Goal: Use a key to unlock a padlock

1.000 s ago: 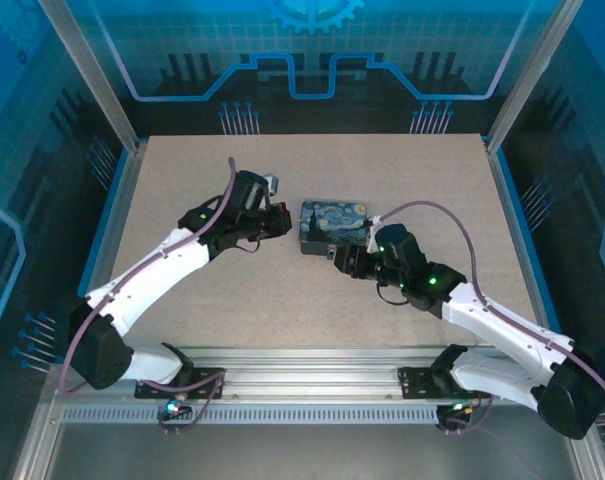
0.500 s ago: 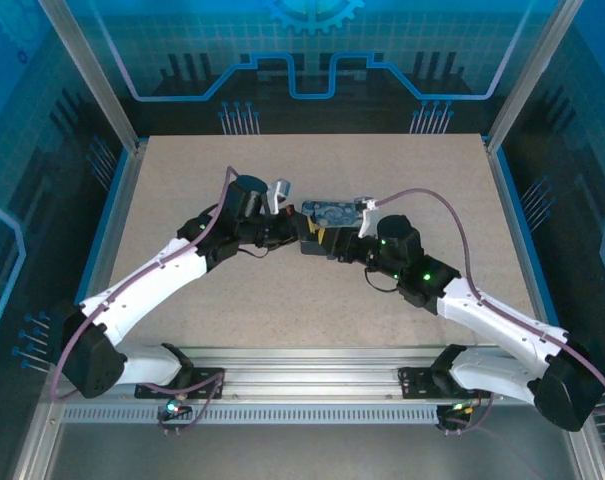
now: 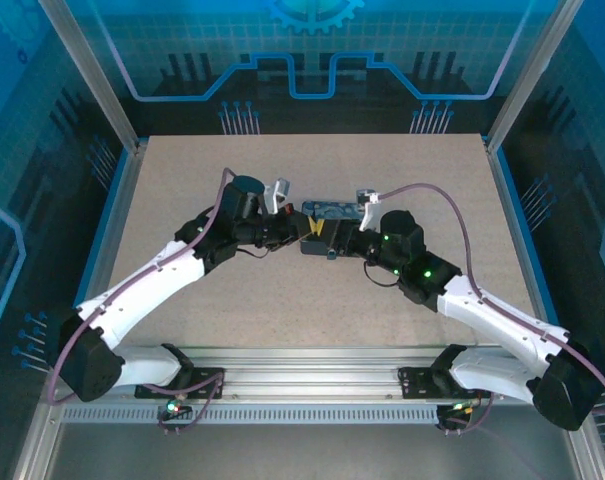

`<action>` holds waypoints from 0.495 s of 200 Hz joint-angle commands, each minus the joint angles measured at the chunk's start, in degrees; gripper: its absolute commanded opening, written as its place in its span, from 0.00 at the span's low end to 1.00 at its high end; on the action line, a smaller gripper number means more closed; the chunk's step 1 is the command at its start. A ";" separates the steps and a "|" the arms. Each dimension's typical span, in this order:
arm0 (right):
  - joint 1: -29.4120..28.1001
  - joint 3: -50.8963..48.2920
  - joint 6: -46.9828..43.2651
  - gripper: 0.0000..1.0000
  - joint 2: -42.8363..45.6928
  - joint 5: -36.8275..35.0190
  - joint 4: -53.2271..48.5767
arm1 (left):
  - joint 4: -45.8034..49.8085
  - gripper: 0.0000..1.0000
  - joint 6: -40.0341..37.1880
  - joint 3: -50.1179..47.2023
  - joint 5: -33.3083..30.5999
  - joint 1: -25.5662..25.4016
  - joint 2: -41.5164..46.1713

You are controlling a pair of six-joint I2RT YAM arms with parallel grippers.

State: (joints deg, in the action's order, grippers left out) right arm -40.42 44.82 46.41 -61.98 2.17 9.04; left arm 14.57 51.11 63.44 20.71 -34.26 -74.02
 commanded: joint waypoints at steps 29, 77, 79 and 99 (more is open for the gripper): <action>2.45 -3.35 -0.23 0.27 1.55 2.75 3.15 | -3.65 0.00 2.37 -0.40 5.17 -0.33 2.21; 5.64 -2.60 -14.16 0.26 5.94 10.13 -6.76 | 3.75 0.00 -1.42 6.00 11.44 -0.19 -0.21; 5.74 -2.47 -14.68 0.26 6.15 10.61 -7.11 | 4.21 0.00 -1.66 6.26 11.63 -0.19 -0.30; 5.98 0.15 -20.18 0.32 7.56 13.56 -12.01 | 6.71 0.00 -3.34 8.60 14.07 -0.18 -1.35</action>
State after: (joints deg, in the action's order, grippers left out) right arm -35.11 42.11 35.62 -56.58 9.72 3.49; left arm 16.93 50.98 67.96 29.28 -34.26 -74.22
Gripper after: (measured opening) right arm 0.292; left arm 0.037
